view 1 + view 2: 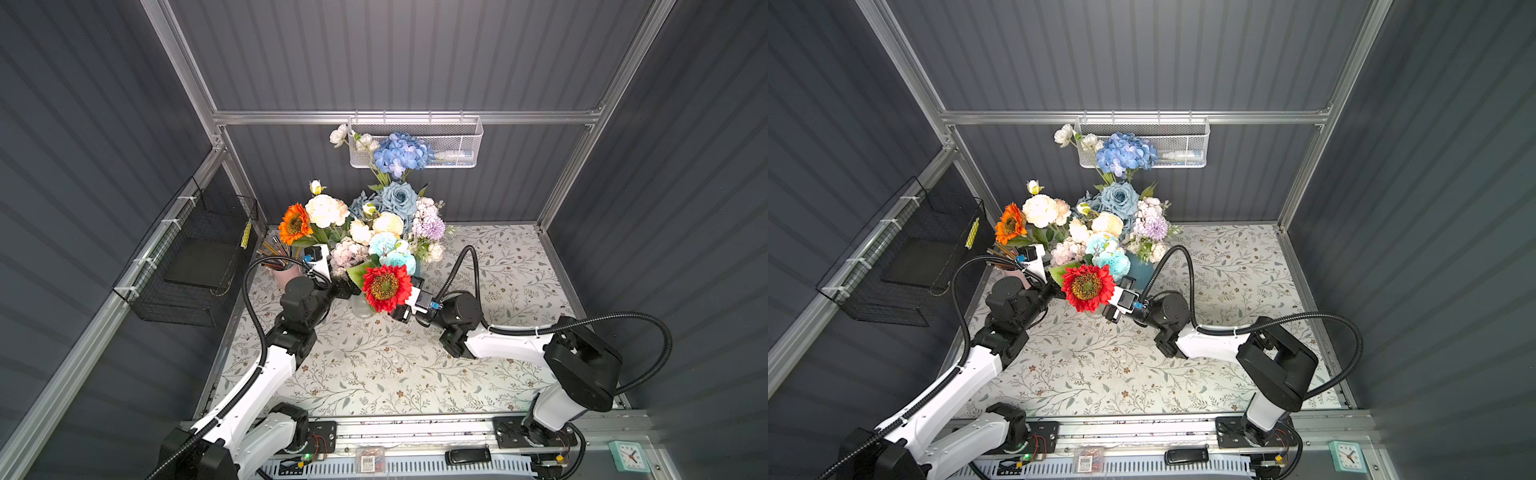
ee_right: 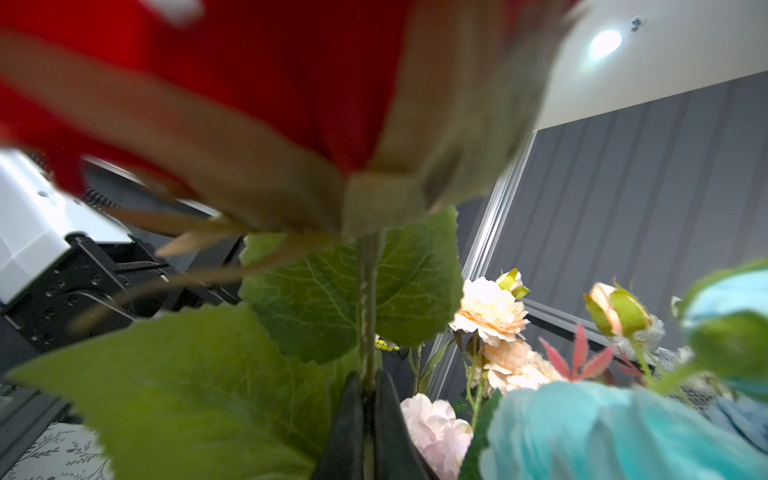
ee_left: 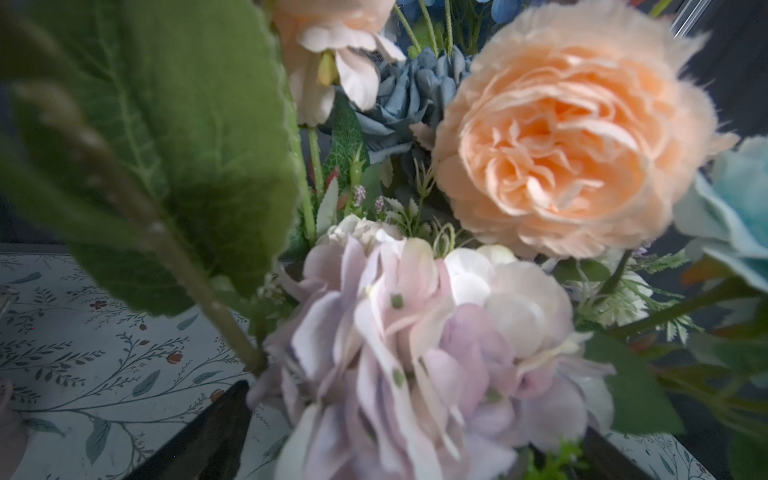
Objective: Arrange the flowers into the vase
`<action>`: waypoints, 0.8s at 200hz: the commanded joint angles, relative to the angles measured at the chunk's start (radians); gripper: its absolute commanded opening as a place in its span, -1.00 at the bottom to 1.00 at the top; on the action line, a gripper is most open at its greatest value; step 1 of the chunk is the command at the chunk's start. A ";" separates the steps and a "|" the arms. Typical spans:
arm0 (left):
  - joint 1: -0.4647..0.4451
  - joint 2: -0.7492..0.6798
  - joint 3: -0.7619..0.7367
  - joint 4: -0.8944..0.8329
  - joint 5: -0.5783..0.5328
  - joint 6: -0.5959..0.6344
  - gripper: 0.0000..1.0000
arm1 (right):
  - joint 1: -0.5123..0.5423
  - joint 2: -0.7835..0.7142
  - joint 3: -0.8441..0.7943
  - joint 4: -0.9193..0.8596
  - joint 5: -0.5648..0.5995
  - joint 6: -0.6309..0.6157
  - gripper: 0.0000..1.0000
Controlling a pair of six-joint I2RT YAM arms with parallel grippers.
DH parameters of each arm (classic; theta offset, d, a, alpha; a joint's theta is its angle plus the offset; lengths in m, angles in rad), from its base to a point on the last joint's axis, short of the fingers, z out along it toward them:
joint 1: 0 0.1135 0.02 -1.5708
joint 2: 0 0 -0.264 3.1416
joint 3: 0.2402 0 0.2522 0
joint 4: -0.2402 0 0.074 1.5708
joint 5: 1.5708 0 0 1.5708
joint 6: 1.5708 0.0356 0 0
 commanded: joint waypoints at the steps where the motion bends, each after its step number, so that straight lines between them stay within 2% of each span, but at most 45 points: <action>1: 0.000 0.004 0.049 -0.024 -0.029 0.035 0.99 | -0.002 -0.002 0.035 0.036 -0.014 -0.045 -1.00; 23: 0.000 0.006 0.063 -0.034 -0.030 0.046 0.99 | -0.003 0.006 0.048 0.036 -0.016 -0.090 -1.00; 63: 0.000 0.010 0.084 -0.043 -0.029 0.052 0.99 | -0.006 0.037 0.069 0.036 -0.028 -0.096 -1.00; 127: 0.001 0.016 0.093 -0.051 -0.030 0.053 0.99 | -0.033 0.101 0.052 0.036 0.004 -0.005 -1.00; 155: 0.000 0.013 0.090 -0.051 -0.030 0.052 0.99 | -0.040 0.129 0.031 0.036 0.051 0.033 -1.00; 160: 0.001 0.013 0.090 -0.051 -0.030 0.051 0.99 | -0.040 0.135 0.027 0.036 0.089 0.040 -1.00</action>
